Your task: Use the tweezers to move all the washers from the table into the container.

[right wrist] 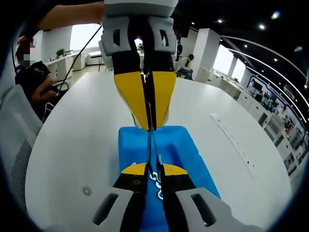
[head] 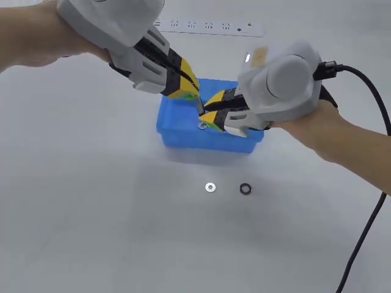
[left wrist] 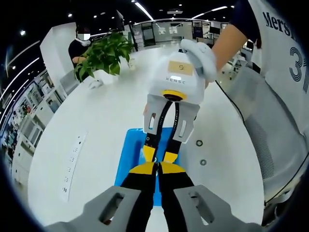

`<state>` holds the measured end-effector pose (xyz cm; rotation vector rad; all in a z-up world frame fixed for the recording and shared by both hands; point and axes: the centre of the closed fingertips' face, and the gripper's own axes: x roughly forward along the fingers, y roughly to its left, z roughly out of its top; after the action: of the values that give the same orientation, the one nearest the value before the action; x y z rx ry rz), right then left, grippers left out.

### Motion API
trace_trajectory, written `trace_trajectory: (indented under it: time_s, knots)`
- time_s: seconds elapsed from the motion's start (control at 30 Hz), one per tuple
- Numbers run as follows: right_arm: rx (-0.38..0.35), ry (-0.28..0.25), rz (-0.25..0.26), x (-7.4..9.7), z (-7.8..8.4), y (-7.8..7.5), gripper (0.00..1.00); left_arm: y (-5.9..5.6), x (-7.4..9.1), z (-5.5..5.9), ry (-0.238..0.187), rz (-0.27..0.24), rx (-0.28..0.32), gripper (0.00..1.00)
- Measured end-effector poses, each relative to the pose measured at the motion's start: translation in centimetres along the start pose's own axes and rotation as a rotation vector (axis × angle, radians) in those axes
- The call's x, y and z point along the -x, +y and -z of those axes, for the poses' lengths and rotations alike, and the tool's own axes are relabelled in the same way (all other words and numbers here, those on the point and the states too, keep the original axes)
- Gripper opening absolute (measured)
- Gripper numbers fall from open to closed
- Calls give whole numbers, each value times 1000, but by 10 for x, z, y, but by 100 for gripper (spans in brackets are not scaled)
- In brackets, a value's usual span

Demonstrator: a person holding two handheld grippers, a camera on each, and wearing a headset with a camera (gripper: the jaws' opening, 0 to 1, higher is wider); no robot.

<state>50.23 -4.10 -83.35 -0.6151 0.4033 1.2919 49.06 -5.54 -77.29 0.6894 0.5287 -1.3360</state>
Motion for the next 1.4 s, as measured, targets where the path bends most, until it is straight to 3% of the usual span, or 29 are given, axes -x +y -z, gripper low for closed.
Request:
trace_trajectory:
  time_s: [0.6,1.03,1.4]
  knots:
    - [53,-61,25,36,-33,14,11,-19,31,-37,-31,-46,-62,6]
    - [50,-106,33,63,-45,40,11,-57,45,-65,-50,-48,-104,6]
    - [20,-125,21,77,-40,68,12,-87,44,-75,-76,-29,-96,6]
